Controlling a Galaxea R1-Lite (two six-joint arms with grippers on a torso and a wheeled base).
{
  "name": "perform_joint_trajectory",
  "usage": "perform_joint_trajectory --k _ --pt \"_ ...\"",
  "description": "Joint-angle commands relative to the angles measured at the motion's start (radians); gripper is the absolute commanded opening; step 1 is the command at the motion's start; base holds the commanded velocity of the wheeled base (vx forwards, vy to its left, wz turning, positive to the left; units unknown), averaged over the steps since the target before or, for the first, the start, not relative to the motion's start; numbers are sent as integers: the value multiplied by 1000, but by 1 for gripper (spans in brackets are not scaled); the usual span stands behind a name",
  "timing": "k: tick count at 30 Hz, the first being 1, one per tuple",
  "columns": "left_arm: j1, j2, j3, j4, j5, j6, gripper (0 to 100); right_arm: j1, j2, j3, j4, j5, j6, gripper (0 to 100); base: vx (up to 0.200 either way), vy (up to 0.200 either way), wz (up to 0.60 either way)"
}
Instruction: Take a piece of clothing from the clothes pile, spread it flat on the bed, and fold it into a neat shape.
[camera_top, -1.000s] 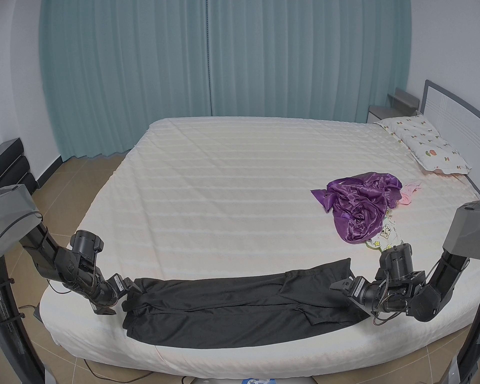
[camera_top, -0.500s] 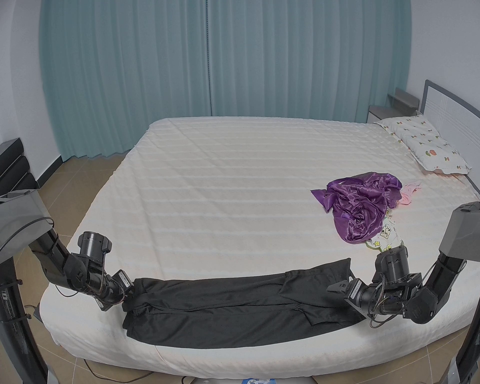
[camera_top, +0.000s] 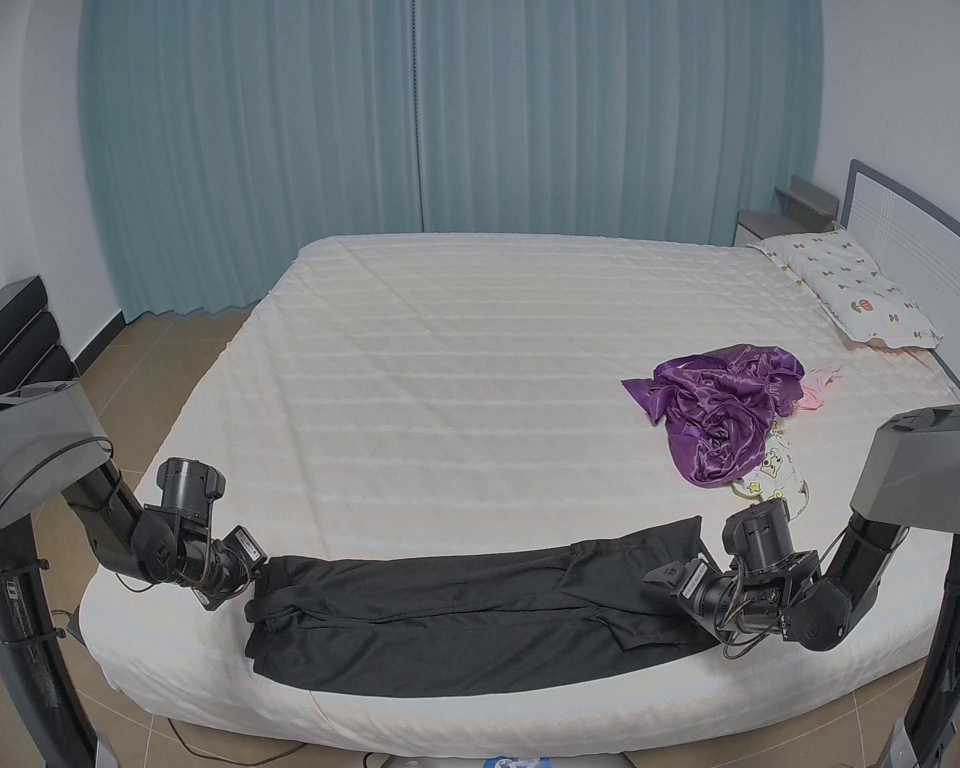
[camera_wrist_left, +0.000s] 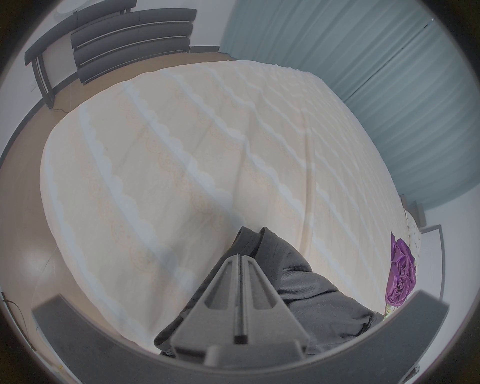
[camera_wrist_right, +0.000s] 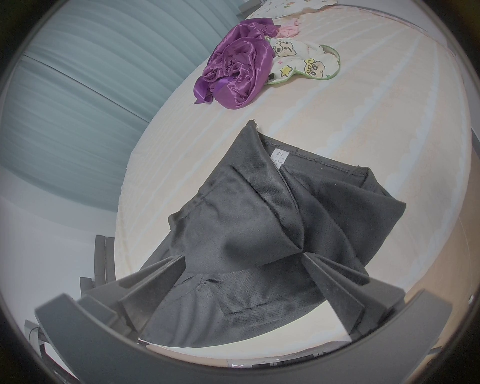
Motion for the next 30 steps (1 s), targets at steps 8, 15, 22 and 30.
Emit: perform_joint_trajectory --k 8,15,22,30 --pt "0 0 3 -29 0 0 0 4 45 -40 -10 -10 42 100 0 0 0" --pt "0 1 1 -29 0 0 0 10 83 -77 -1 -60 41 0 0 0 0" --pt "0 3 -3 -31 2 1 0 19 77 -74 2 -113 36 0 0 0 0" --pt "0 -6 -49 -28 14 6 0 7 45 -106 1 -117 33 0 0 0 0"
